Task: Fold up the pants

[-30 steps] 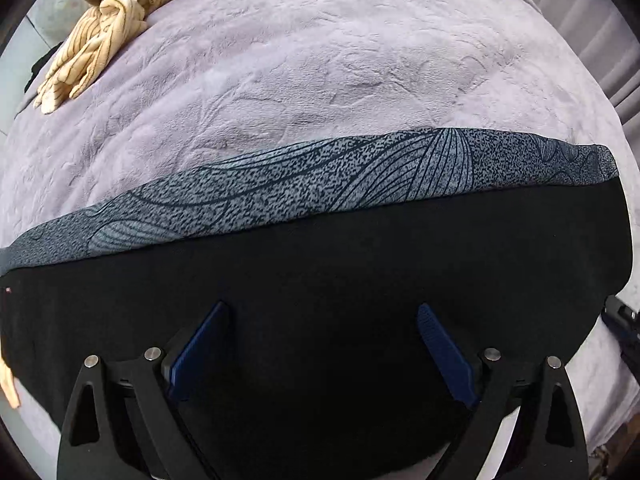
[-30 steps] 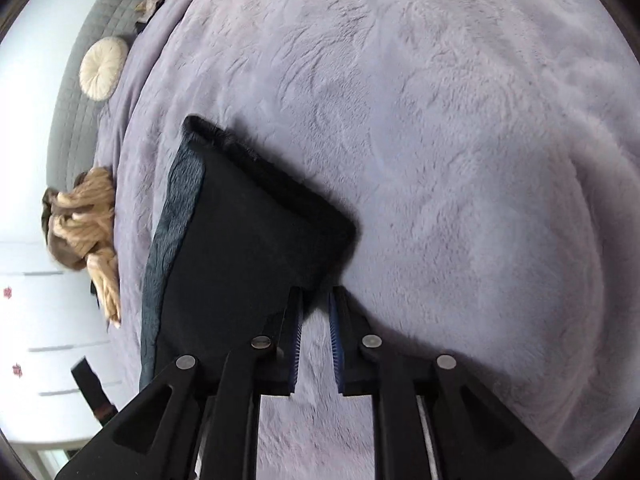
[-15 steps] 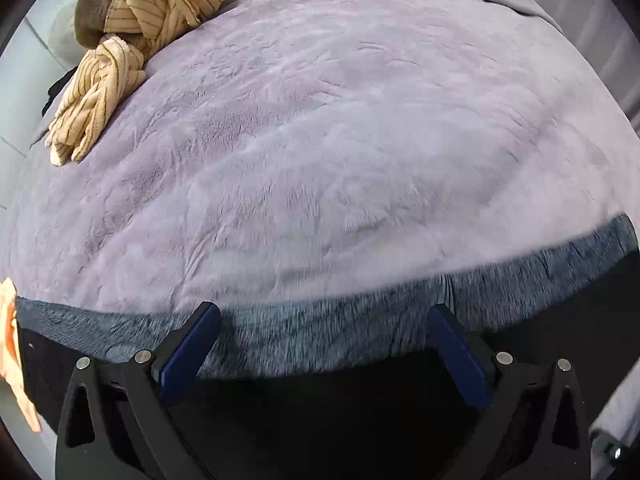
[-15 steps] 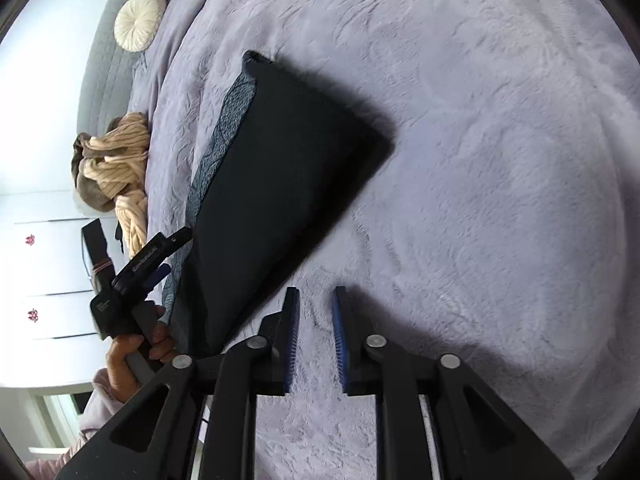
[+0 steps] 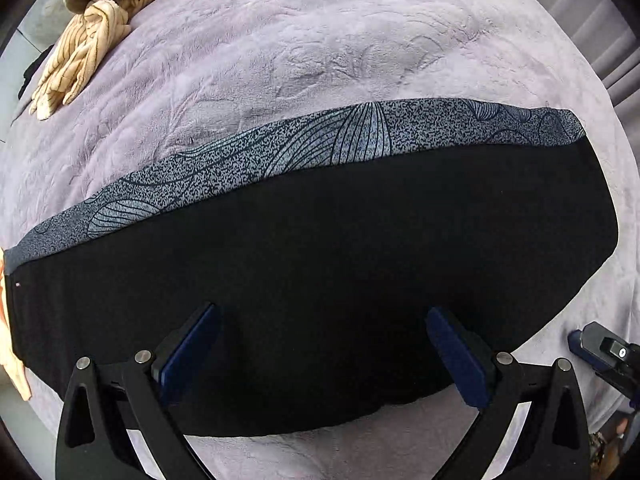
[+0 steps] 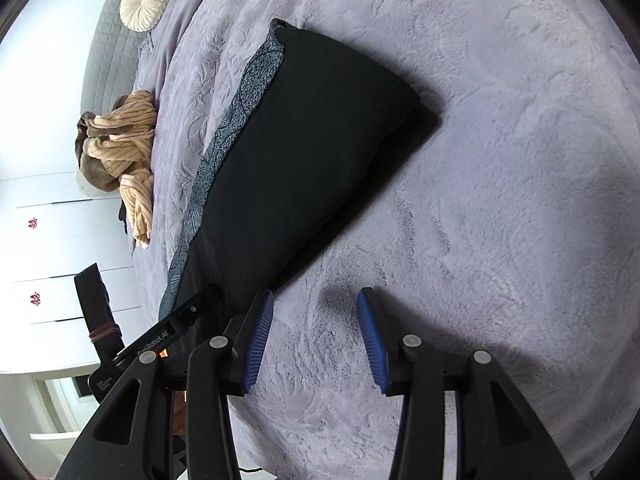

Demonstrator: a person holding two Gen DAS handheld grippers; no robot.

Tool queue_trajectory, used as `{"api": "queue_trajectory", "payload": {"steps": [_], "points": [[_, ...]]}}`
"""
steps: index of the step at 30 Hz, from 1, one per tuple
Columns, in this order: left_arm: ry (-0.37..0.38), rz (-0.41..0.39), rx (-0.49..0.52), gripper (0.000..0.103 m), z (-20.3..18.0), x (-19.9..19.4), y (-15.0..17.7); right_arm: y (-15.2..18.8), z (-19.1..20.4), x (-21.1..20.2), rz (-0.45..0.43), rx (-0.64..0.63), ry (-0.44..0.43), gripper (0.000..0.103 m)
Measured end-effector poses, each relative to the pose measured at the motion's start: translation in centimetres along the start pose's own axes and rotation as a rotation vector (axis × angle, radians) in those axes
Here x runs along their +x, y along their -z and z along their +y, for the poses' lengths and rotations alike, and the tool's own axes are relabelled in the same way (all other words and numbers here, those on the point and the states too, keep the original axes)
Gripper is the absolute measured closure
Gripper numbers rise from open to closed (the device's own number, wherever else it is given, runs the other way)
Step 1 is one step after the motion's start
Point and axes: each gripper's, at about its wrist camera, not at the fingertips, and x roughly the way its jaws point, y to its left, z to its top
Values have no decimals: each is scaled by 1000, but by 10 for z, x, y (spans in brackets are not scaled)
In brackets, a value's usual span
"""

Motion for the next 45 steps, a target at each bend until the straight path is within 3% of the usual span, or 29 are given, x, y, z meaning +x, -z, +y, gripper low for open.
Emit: {"api": "queue_trajectory", "payload": {"steps": [13, 23, 29, 30, 31, 32, 36, 38, 41, 43, 45], "points": [[9, 25, -28, 0, -15, 0, 17, -6, 0, 5, 3, 13, -7, 55], [-1, 11, 9, 0, -14, 23, 2, -34, -16, -18, -124, 82, 5, 54], [81, -22, -43, 0, 0, 6, -3, -45, -26, -22, -176, 124, -48, 55], [78, -26, -43, 0, 1, 5, -4, -46, -27, -22, -183, 124, -51, 56], [71, -24, -40, 0, 0, 5, -5, -46, -27, -22, -189, 124, -47, 72], [62, -15, -40, 0, 0, 6, -6, -47, -28, -21, -189, 130, -35, 93], [80, -27, -52, 0, -1, -1, -7, -39, -24, -34, -235, 125, -101, 94], [75, -50, -33, 0, -4, -6, -6, -35, -23, -37, -235, 102, -51, 94], [58, -16, -14, 0, -10, 8, -5, -37, -38, -28, -201, 123, 30, 94], [45, 23, -24, 0, -12, 26, -4, -37, -52, -23, -172, 183, -21, 92], [45, 12, -30, 0, -12, 29, -5, -34, -54, -29, -174, 192, -41, 87]]}}
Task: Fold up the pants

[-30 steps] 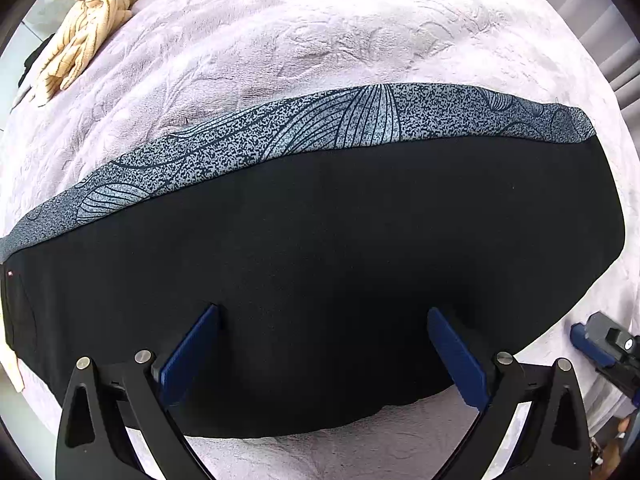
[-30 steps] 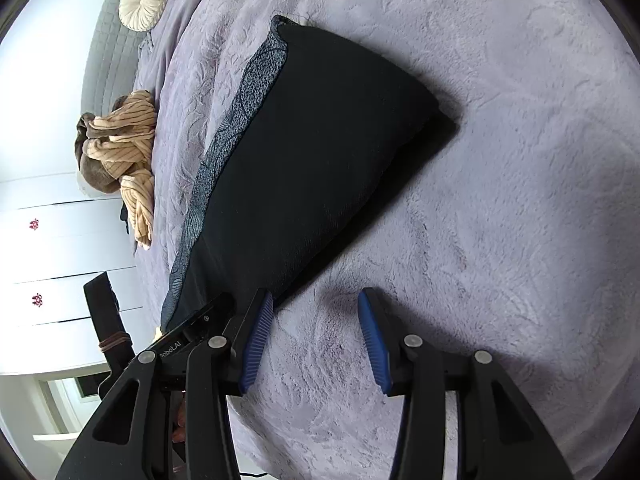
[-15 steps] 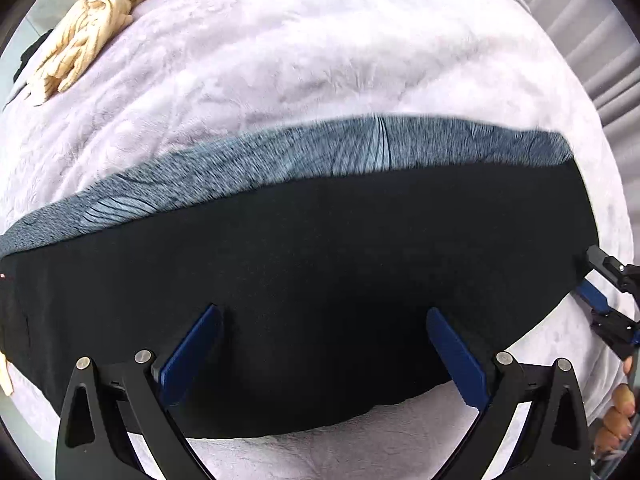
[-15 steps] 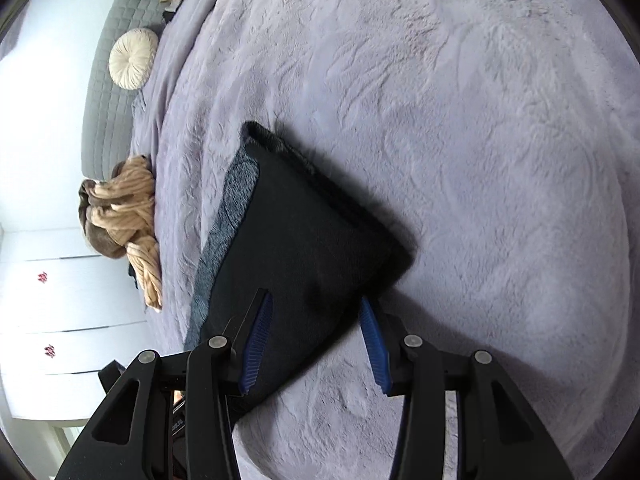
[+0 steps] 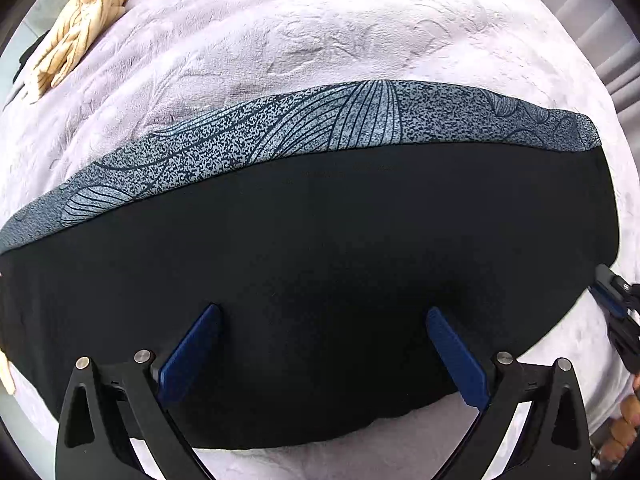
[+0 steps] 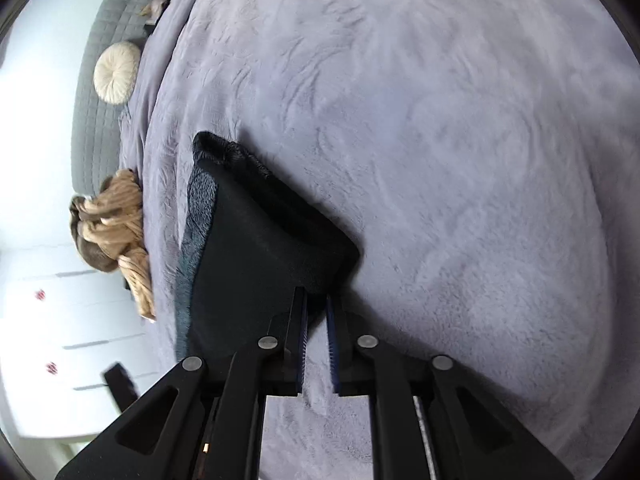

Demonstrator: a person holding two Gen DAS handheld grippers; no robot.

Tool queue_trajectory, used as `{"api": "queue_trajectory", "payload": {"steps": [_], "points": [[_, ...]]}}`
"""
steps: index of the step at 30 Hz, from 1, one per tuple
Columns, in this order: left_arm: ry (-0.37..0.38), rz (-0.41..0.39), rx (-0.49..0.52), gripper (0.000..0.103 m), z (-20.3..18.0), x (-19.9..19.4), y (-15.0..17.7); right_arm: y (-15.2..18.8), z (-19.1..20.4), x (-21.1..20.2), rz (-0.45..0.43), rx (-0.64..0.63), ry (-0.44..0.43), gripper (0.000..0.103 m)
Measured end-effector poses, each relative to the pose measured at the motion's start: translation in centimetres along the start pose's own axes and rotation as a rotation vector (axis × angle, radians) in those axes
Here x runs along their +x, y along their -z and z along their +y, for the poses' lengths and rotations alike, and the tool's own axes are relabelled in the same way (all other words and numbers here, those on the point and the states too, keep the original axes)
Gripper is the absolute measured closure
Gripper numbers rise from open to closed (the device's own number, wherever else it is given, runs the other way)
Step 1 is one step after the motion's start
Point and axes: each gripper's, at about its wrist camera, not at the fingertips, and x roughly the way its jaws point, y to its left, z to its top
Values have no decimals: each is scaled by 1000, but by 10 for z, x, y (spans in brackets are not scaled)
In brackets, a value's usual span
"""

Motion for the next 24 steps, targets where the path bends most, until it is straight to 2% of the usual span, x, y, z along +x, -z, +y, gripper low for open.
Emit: {"api": "queue_trajectory", "payload": {"steps": [4, 5, 13, 15, 18, 21, 24], "points": [[2, -12, 26, 0, -3, -3, -1, 9, 7, -9, 6, -69, 12, 57], [4, -11, 28, 0, -3, -4, -2, 11, 7, -10, 9, -73, 3, 55], [-11, -16, 29, 0, -5, -1, -2, 17, 8, 5, 18, -41, -8, 55], [-11, -16, 25, 0, -12, 2, 0, 17, 17, 0, 3, -79, 21, 55], [-6, -17, 25, 0, -11, 4, 2, 17, 43, -18, -59, -189, -2, 55], [-10, -25, 30, 0, -13, 4, 0, -1, 71, -18, -85, -254, -30, 56], [-26, -27, 39, 0, -18, 5, -3, -31, 97, 3, -88, -292, -25, 59]]}}
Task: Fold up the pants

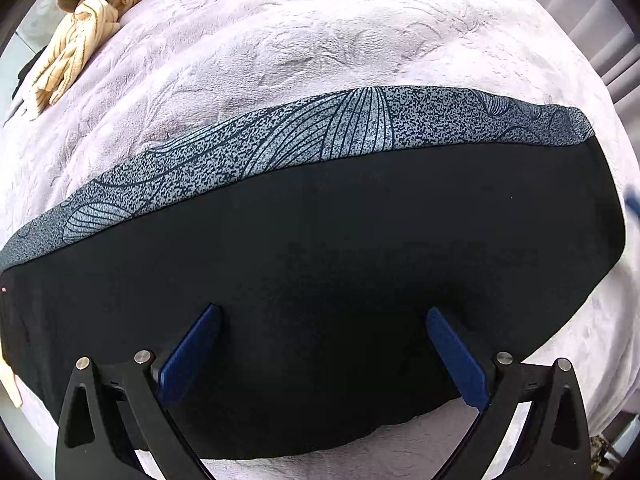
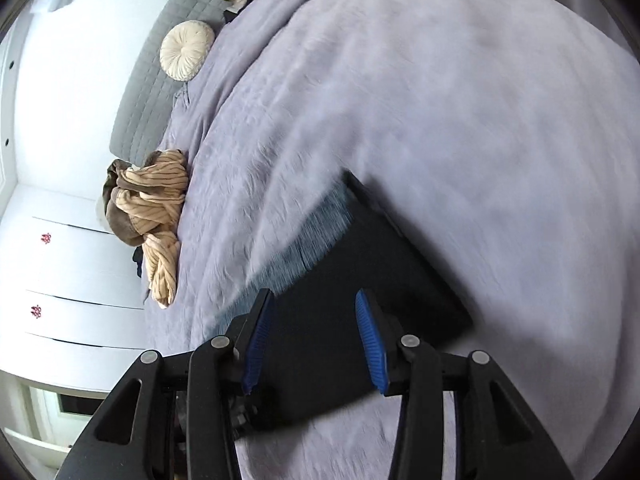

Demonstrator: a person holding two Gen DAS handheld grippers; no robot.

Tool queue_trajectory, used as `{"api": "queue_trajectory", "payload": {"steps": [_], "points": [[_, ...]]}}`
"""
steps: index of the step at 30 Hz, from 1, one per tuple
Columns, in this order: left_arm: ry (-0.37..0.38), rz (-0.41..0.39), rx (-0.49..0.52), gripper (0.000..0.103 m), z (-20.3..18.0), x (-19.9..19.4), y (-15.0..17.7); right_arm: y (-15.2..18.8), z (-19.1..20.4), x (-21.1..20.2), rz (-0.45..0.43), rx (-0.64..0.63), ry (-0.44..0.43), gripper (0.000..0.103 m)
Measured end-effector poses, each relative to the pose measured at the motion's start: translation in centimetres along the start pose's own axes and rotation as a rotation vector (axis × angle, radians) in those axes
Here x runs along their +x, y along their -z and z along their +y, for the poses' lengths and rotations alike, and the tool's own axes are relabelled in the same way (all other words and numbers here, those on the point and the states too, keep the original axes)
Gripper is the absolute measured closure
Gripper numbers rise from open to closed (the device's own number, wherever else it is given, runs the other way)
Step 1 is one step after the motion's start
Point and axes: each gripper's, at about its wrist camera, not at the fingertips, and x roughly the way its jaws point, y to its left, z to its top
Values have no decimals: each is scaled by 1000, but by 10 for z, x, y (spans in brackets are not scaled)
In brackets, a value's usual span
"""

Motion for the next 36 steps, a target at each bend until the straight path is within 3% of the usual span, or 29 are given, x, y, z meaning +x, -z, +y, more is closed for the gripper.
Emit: {"api": "queue_trajectory", "payload": {"steps": [5, 7, 9, 10, 13, 17, 20, 26, 36], "points": [[1, -8, 0, 0, -5, 2, 4, -35, -5, 42, 21, -6, 89, 62], [5, -10, 1, 0, -6, 3, 4, -39, -18, 41, 4, 18, 122, 75], [4, -11, 3, 0, -4, 7, 4, -40, -32, 27, -33, 63, 190, 76], [5, -11, 2, 0, -4, 8, 4, -38, -40, 17, -47, 96, 188, 73], [7, -13, 2, 0, 1, 4, 7, -26, -56, -8, -35, 186, 54, 73], [5, -10, 5, 0, 1, 5, 7, 7, -50, -26, 15, 168, -15, 68], [5, -5, 9, 0, 2, 6, 6, 39, -45, -22, 76, 163, -27, 58], [6, -10, 15, 0, 2, 7, 3, 79, -53, -3, 145, 207, -28, 58], [7, -14, 7, 0, -1, 4, 4, 82, -60, 12, 151, 207, -23, 55]]}}
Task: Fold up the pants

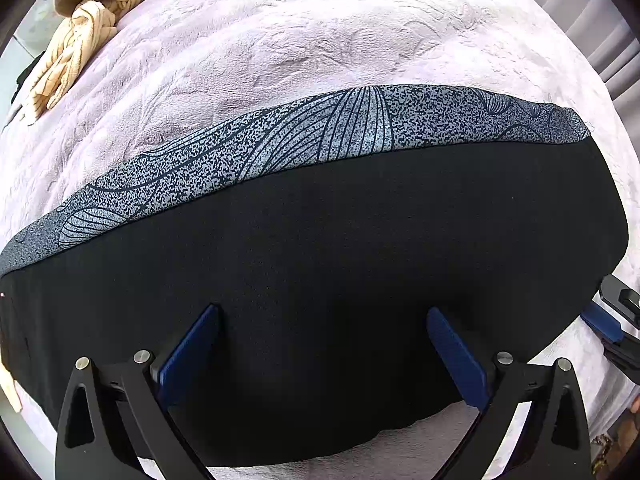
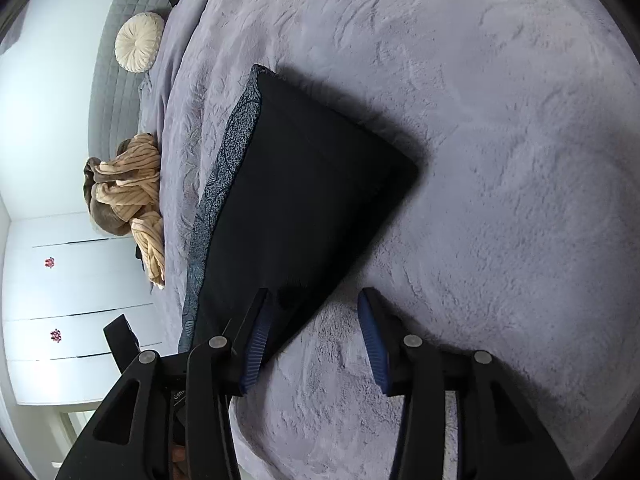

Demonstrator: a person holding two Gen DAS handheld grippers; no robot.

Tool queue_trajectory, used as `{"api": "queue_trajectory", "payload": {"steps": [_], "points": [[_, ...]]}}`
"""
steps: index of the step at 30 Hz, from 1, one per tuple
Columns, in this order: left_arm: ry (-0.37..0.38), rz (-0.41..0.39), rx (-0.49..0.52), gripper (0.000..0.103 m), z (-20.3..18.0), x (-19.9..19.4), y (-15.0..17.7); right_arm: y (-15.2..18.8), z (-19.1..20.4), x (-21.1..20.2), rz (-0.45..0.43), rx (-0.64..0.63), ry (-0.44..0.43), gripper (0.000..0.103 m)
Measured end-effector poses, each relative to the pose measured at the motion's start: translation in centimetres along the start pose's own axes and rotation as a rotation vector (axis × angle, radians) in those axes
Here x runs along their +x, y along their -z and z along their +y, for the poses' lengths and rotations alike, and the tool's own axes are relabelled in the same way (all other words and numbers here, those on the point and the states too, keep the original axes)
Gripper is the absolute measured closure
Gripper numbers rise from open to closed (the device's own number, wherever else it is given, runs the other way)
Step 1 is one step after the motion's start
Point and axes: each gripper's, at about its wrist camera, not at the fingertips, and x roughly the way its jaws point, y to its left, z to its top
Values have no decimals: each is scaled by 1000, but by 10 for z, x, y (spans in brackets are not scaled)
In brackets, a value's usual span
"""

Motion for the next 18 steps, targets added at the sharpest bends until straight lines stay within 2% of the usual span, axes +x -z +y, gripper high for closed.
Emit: {"api": "queue_trajectory", "payload": {"steps": [3, 8, 10, 12, 13, 14, 16, 18], "points": [[5, 2, -3, 0, 1, 1, 0, -4, 1, 5, -16, -8, -8, 54], [14, -9, -1, 0, 3, 3, 0, -19, 11, 14, -126, -8, -66, 52], [25, -8, 4, 0, 6, 5, 0, -25, 14, 23, -138, 11, -76, 52], [27, 7, 3, 0, 9, 0, -4, -28, 15, 27, -140, 40, -56, 66], [16, -6, -2, 10, 11, -6, -7, -28, 16, 25, -144, 44, -78, 87], [-7, -45, -10, 16, 14, -15, -11, -27, 18, 19, -152, 34, -97, 87], [-42, -120, -47, 17, 24, -31, -22, -24, 28, 10, -155, -29, -106, 89], [-44, -159, -113, 17, 34, -34, -37, -21, 44, 2, -159, -102, -107, 89]]}}
